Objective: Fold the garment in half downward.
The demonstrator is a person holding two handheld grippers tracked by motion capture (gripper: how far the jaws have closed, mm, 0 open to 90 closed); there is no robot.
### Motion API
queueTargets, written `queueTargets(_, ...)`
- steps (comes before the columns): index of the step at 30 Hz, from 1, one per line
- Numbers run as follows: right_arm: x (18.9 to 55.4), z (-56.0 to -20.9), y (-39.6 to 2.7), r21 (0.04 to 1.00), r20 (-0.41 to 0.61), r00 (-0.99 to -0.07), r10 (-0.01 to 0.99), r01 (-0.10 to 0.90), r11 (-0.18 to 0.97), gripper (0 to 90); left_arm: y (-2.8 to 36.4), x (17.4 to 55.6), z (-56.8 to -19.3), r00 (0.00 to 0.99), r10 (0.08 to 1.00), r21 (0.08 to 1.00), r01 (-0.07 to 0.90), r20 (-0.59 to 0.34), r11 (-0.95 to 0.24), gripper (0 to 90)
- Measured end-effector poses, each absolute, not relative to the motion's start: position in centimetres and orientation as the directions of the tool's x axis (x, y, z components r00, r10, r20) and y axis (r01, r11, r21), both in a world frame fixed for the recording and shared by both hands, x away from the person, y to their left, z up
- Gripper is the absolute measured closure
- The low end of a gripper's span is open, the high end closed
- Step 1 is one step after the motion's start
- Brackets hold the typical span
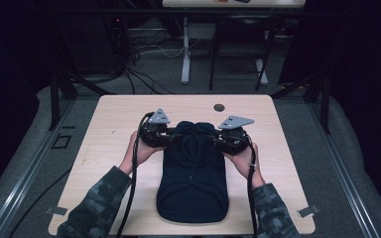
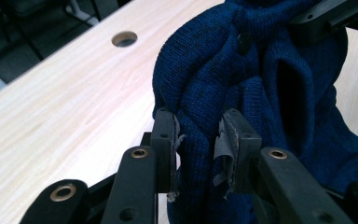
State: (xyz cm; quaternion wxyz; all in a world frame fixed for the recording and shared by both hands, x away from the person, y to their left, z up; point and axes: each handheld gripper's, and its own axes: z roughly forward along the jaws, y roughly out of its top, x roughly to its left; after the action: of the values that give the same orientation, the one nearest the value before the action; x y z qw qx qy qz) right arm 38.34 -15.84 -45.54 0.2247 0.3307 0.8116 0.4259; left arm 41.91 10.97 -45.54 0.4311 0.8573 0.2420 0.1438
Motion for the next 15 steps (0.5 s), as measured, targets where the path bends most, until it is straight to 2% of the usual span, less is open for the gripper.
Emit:
queueTargets(3,37.8,-45.3,-15.7,0.86,-0.111,-0.68,0.724,0.3,0.413,72.1,11.2,41.8,-45.3,0.849,0.526,0.816,0.276,0.04,-0.508,69.2)
queueTargets(6,37.5,-45.3,-15.6,0.872,-0.129,-0.684,0.718,0.266,0.41,73.1,11.7,41.9,-45.2,0.858,0.513,0.821,0.296,-0.005,-0.488,68.8)
queueTargets(15,37.1,-45.1,-15.4,0.869,-0.169,-0.689,0.705,0.233,0.436,73.9,11.2,41.5,-45.1,0.875,0.485,0.801,0.301,-0.015,-0.518,67.1)
